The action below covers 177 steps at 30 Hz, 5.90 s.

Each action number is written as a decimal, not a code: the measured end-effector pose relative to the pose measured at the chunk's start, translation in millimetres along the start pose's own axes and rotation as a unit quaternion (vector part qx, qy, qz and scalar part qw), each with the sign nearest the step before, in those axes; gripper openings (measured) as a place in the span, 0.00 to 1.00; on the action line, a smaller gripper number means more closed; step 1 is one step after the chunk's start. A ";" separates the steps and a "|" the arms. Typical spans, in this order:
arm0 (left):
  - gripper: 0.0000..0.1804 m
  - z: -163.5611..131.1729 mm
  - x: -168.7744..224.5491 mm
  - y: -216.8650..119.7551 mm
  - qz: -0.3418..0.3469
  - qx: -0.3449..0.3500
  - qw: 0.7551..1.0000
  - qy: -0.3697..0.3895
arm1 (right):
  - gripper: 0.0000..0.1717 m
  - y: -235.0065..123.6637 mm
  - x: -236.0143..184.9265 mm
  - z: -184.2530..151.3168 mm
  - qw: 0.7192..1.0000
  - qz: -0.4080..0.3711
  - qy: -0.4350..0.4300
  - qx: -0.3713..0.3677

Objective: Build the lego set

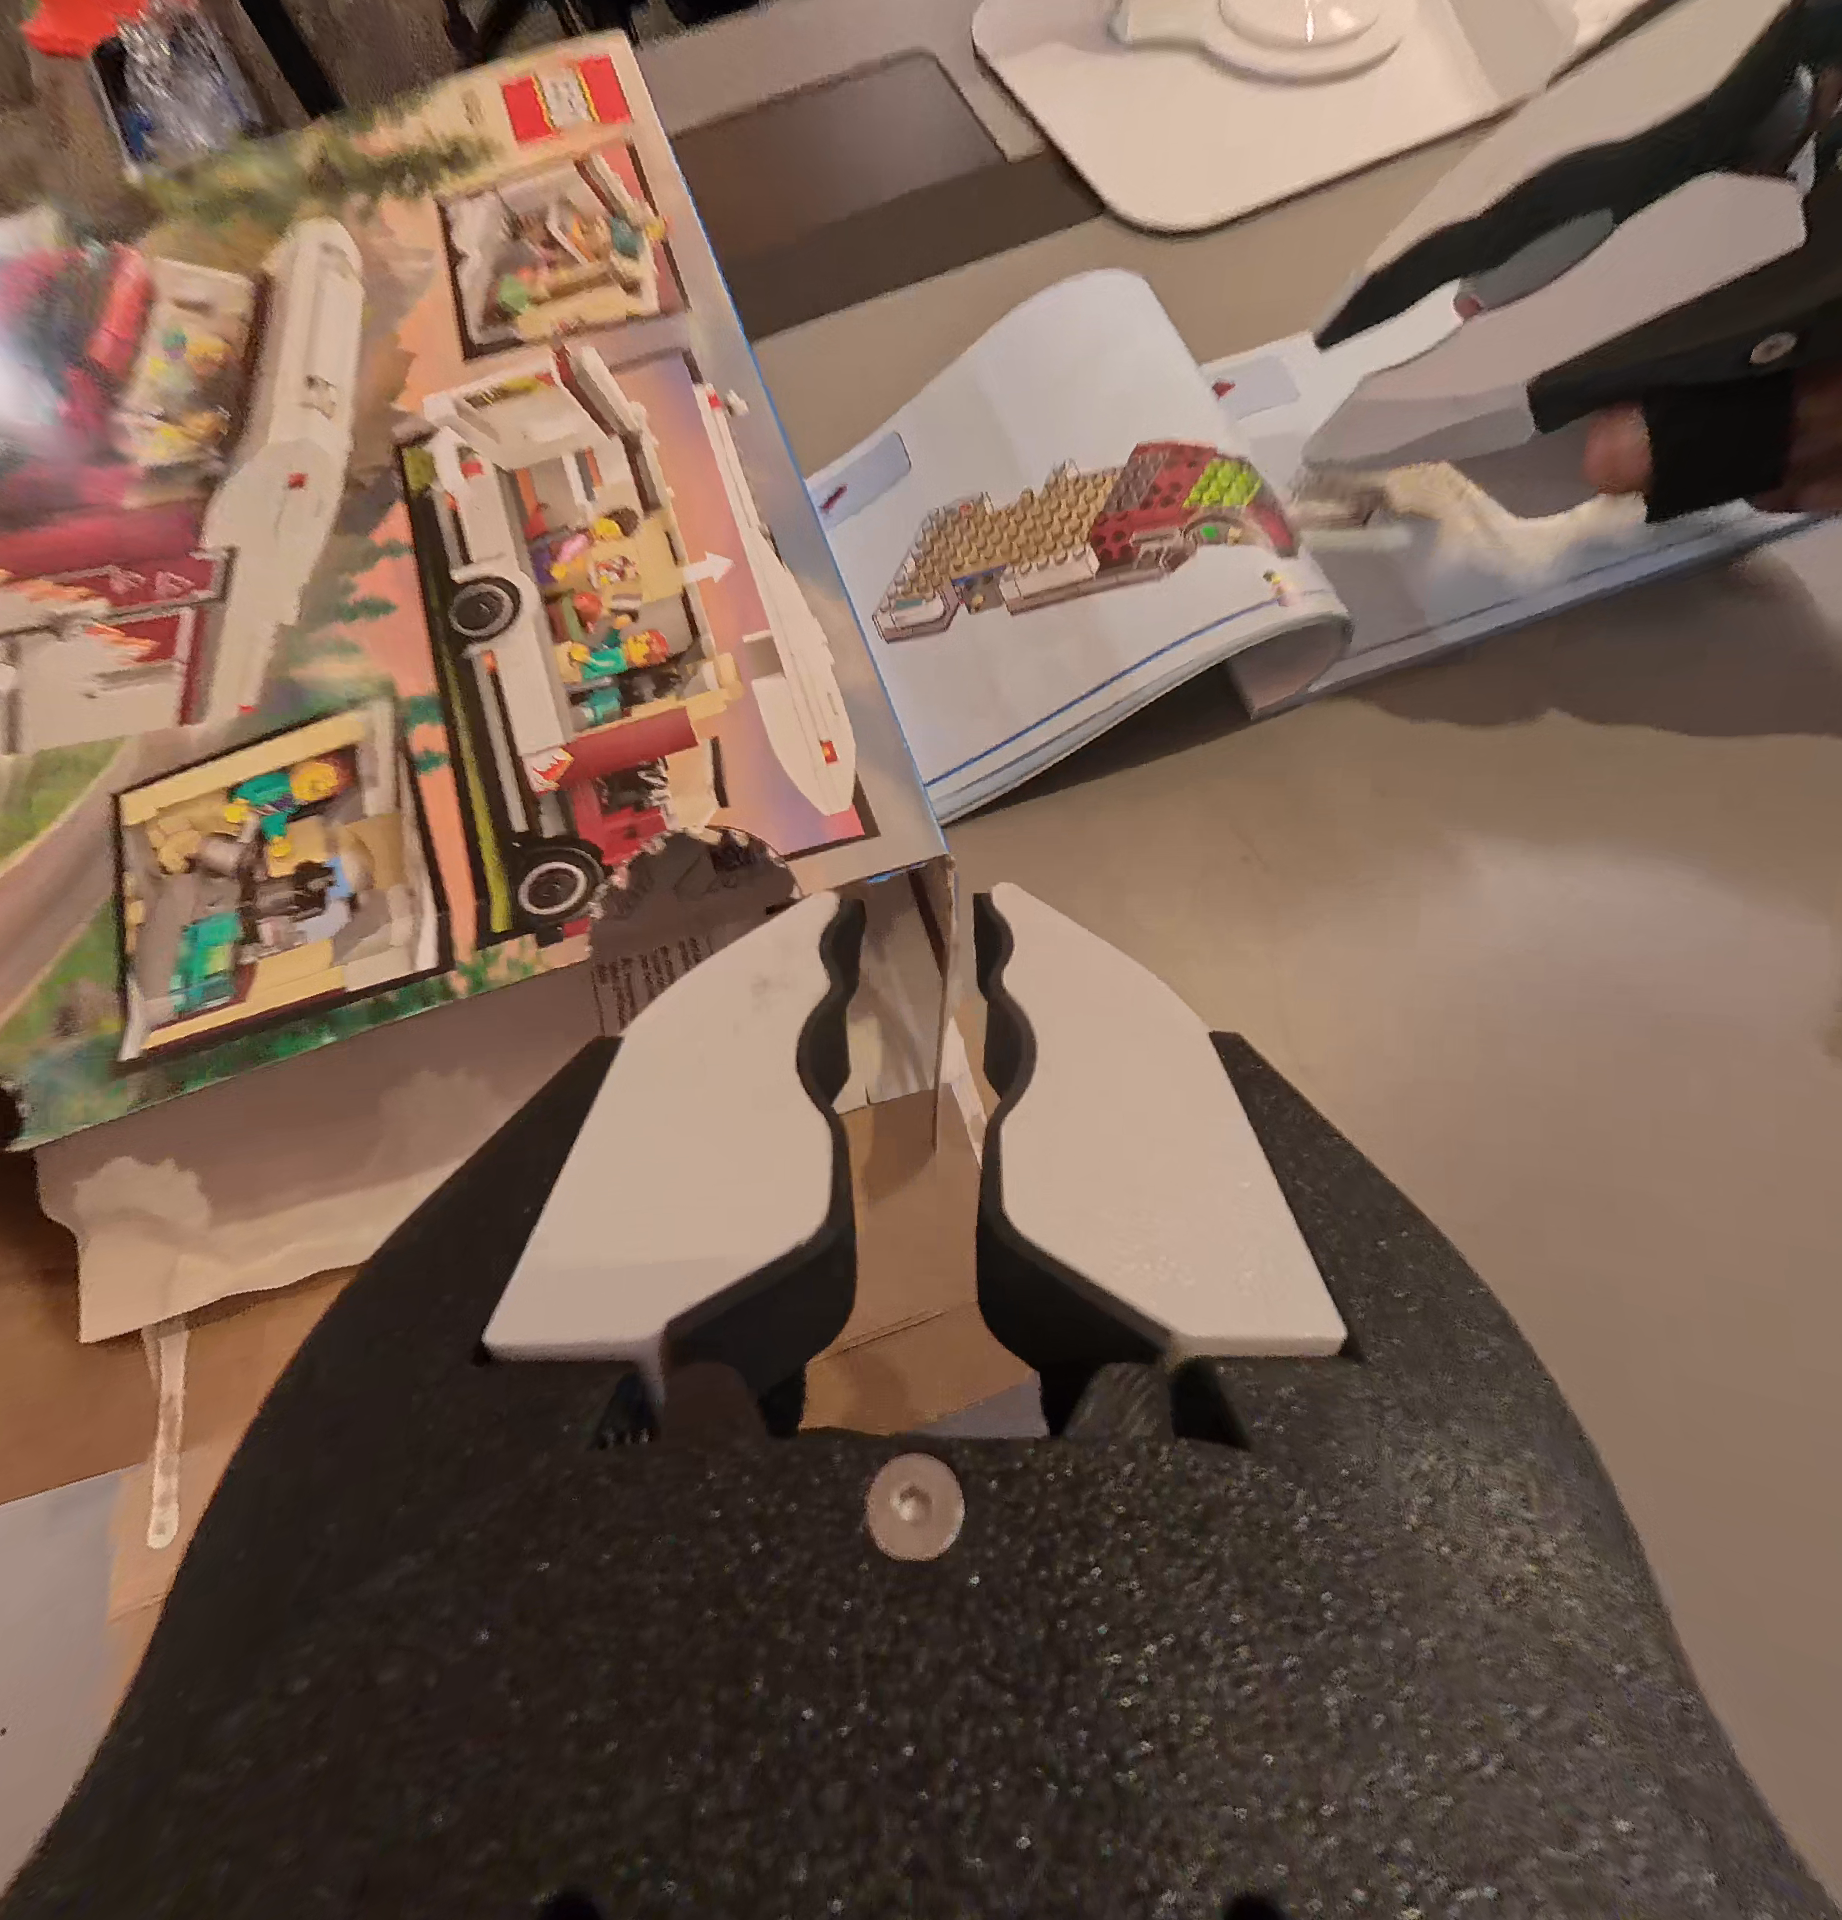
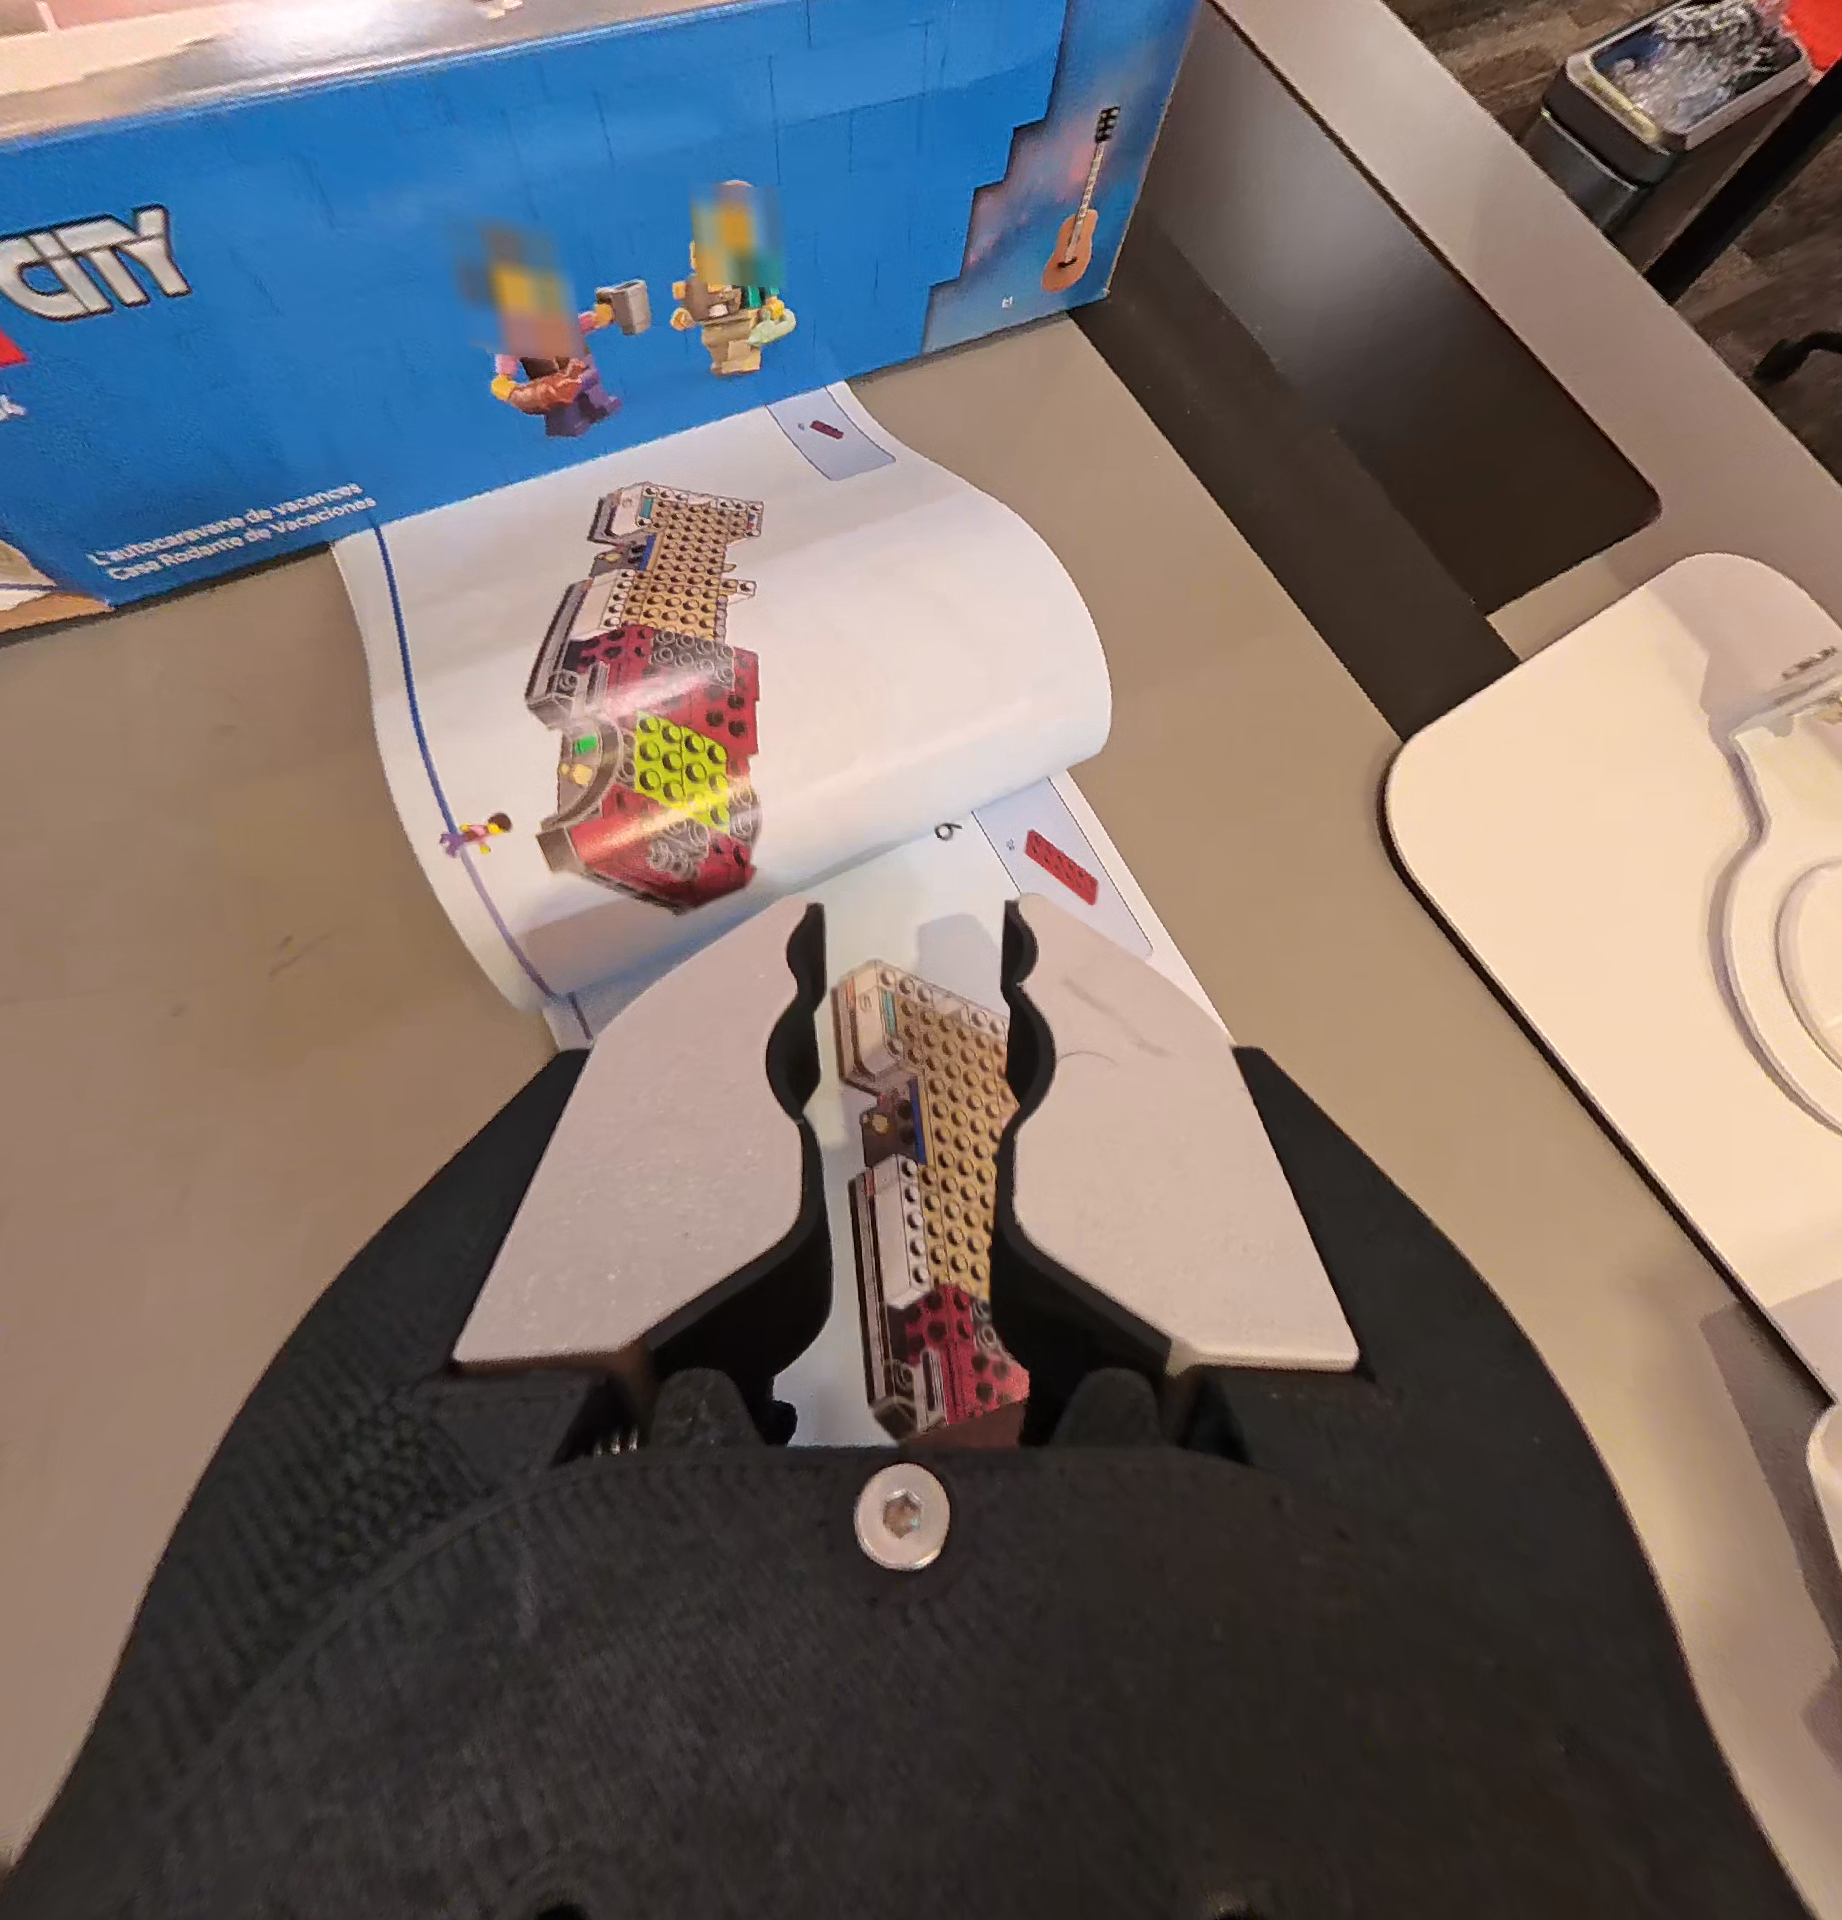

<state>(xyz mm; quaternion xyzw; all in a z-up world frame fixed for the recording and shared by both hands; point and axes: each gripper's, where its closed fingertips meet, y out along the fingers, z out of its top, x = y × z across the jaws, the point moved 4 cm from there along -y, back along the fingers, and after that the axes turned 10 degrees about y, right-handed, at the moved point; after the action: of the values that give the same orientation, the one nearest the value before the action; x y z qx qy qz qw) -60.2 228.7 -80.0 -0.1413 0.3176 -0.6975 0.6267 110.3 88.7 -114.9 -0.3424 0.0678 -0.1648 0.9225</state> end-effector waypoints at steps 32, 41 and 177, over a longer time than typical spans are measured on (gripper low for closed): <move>0.15 40.7 101.2 38.9 -0.134 0.109 0.978 0.117 | 0.18 -79.0 -5.4 -89.5 1.000 -0.013 0.020 0.015; 0.15 23.6 121.3 57.0 -0.180 0.055 0.974 0.126 | 0.18 -75.9 -5.3 -90.7 1.000 -0.003 0.024 0.001; 0.16 15.9 143.2 78.1 -0.204 -0.015 0.963 0.176 | 0.18 -350.5 134.7 -161.1 0.993 -0.113 0.014 0.020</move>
<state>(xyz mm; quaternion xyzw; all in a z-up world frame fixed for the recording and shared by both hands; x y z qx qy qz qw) -14.5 85.4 -145.2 -0.0870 0.3976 -0.8198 0.4029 107.9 -305.9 -9.1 -0.3266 0.0379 -0.2737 0.9038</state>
